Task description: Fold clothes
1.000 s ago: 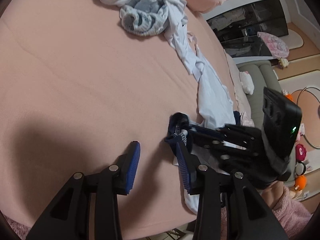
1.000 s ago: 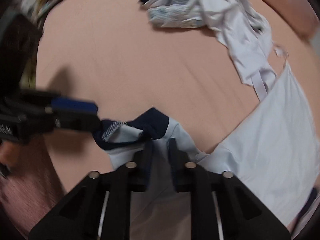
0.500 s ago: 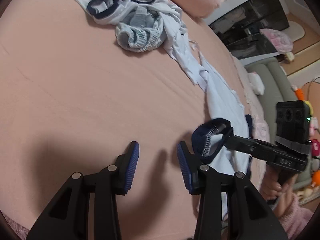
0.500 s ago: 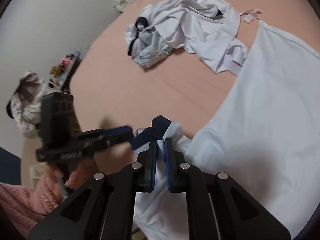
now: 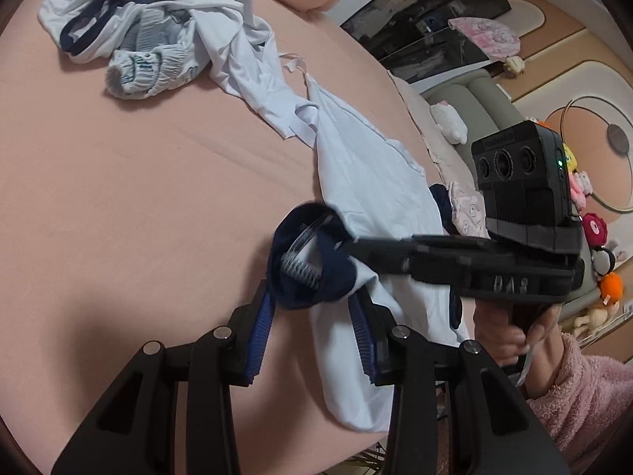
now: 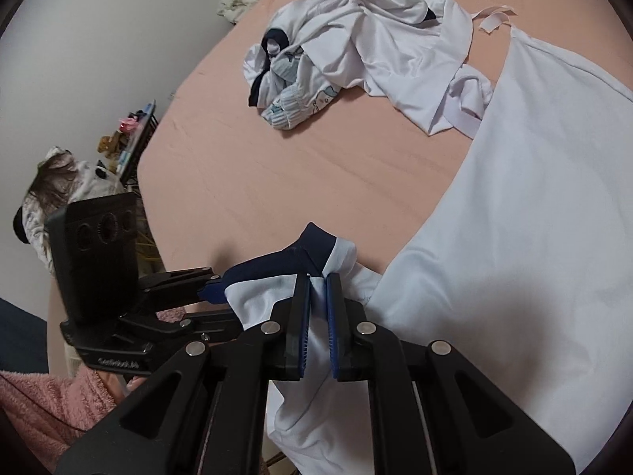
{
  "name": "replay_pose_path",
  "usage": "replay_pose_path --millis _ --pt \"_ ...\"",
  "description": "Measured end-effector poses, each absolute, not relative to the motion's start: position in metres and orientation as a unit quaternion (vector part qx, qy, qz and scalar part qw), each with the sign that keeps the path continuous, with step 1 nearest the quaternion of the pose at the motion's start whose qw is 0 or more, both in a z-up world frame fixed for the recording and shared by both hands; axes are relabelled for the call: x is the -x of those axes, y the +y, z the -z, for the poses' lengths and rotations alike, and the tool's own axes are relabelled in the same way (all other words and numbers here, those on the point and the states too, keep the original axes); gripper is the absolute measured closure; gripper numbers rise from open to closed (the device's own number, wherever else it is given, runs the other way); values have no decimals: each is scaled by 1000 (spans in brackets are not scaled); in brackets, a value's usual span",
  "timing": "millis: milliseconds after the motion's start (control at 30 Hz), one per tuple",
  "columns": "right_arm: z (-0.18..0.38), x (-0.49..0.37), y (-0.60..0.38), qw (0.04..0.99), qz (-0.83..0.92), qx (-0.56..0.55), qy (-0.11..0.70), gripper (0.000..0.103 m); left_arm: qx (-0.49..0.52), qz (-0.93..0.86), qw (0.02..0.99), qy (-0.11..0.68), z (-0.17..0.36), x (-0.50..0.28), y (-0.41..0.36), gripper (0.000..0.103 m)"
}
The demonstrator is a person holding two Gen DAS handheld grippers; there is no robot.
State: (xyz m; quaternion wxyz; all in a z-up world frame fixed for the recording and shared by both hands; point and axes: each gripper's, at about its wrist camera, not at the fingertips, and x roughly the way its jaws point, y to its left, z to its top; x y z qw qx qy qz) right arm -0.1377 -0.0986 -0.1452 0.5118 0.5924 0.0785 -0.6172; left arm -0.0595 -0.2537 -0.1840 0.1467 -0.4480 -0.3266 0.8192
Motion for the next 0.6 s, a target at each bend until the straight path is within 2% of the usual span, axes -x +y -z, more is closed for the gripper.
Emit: replay_pose_path --millis 133,200,367,600 --pt "149 130 -103 511 612 -594 109 95 446 -828 127 -315 182 65 -247 65" --pt "149 132 -99 507 613 -598 98 95 442 -831 126 -313 182 65 -245 94" --pt "144 134 -95 519 614 -590 77 96 440 -836 109 -310 183 64 -244 101" --pt "142 144 -96 499 638 -582 69 97 432 -841 55 -321 181 47 -255 101"
